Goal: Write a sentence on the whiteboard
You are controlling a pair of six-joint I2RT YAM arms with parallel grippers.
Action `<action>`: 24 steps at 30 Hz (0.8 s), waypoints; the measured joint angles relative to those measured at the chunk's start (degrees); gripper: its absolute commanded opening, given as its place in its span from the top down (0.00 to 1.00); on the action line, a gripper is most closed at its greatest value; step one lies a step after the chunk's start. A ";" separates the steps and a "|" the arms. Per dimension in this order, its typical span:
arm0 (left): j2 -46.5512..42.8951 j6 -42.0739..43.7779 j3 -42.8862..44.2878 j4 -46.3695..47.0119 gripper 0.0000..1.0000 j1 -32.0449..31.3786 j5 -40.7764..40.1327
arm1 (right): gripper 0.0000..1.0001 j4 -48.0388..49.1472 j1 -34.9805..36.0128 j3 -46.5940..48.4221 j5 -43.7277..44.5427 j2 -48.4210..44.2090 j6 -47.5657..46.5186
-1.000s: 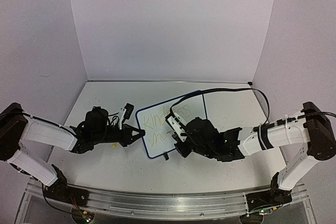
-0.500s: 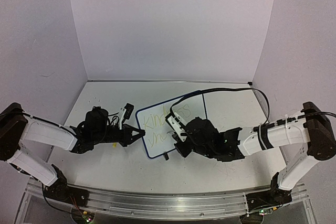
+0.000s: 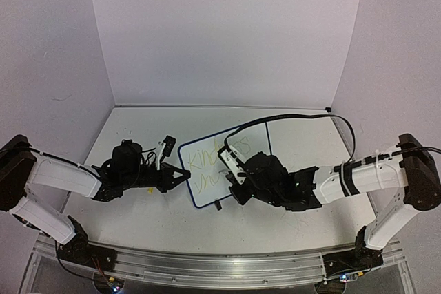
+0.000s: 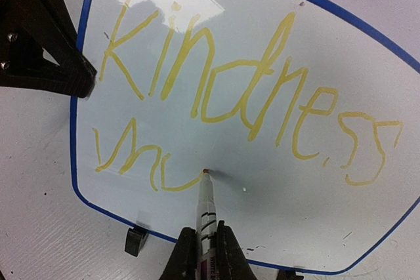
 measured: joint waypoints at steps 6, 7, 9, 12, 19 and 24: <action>-0.01 0.00 0.00 -0.02 1.00 -0.01 0.01 | 1.00 0.97 -0.28 0.00 0.06 -0.29 0.00; -0.01 0.00 0.00 -0.02 1.00 0.00 0.01 | 1.00 0.98 -0.28 0.00 0.05 -0.29 0.01; -0.01 0.00 0.00 -0.02 1.00 0.00 0.01 | 1.00 0.97 -0.28 0.00 0.01 -0.29 0.01; -0.01 0.00 0.00 -0.02 1.00 -0.01 0.01 | 1.00 0.97 -0.28 0.00 -0.05 -0.29 0.02; -0.01 0.00 0.00 -0.02 1.00 -0.01 0.01 | 1.00 0.81 -0.28 0.00 -0.81 -0.29 1.76; -0.01 0.00 0.00 -0.02 1.00 -0.01 0.01 | 1.00 0.53 -0.26 -0.07 -1.55 -0.29 2.70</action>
